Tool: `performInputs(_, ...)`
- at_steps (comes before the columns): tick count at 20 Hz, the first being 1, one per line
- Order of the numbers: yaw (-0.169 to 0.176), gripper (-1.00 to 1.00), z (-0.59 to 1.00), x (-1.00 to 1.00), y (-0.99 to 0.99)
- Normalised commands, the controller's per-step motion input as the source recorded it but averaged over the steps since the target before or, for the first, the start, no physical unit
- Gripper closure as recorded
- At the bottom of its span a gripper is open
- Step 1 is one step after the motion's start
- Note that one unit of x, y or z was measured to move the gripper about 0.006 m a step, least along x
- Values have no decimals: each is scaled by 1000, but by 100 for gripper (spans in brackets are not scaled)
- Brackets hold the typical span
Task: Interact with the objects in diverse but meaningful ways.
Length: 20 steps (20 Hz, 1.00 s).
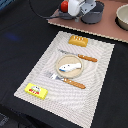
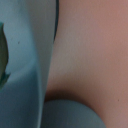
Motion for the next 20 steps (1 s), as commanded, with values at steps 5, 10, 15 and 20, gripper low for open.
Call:
performInputs(5, -34, 100, -153, 201, 83)
performInputs(10, -33, 100, 13, 304, 238)
performInputs(15, -7, 100, 22, 269, 240)
performInputs(20, -5, 100, 0, 241, 179)
